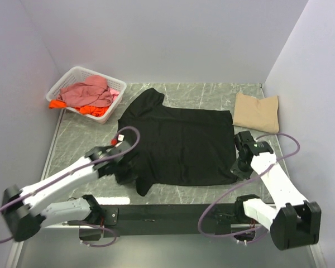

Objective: Fold and stack the t-shirts
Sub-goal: Fold the tshirt

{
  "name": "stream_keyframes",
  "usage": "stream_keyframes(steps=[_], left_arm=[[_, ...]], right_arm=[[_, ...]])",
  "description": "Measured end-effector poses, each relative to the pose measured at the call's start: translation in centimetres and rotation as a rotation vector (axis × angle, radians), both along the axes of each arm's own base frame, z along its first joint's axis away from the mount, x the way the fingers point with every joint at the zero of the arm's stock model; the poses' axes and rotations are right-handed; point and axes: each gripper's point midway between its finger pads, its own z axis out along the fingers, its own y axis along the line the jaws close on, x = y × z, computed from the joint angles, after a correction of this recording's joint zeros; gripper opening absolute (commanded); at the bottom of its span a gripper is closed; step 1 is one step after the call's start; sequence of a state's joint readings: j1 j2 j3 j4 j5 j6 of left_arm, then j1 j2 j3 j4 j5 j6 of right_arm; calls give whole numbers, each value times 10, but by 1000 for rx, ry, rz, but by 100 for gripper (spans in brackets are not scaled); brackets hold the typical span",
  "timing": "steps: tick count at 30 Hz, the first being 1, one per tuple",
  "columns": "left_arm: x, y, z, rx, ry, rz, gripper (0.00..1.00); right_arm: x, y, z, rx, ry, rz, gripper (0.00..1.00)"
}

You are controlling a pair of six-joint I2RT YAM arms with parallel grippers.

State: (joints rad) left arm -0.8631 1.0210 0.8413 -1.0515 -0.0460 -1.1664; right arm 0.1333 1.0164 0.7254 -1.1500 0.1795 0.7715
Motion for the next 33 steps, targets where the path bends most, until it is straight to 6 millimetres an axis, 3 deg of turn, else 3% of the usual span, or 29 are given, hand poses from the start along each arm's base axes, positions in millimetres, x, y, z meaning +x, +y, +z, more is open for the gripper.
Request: stream_keyframes(steps=[6, 11, 18, 24, 28, 33], left_arm=[[83, -15, 16, 30, -96, -23, 1], [133, -23, 22, 66, -167, -98, 1], [180, -31, 11, 145, -198, -215, 1], [222, -20, 10, 190, -237, -239, 1], [244, -14, 12, 202, -262, -251, 1], [264, -17, 15, 200, -290, -281, 0]], right_arm=[[36, 6, 4, 9, 3, 57, 0], [65, 9, 2, 18, 0, 111, 0], [107, 4, -4, 3, 26, 170, 0], [149, 5, -11, -3, 41, 213, 0], [175, 6, -12, -7, 31, 233, 0], [194, 4, -8, -17, 13, 243, 0]])
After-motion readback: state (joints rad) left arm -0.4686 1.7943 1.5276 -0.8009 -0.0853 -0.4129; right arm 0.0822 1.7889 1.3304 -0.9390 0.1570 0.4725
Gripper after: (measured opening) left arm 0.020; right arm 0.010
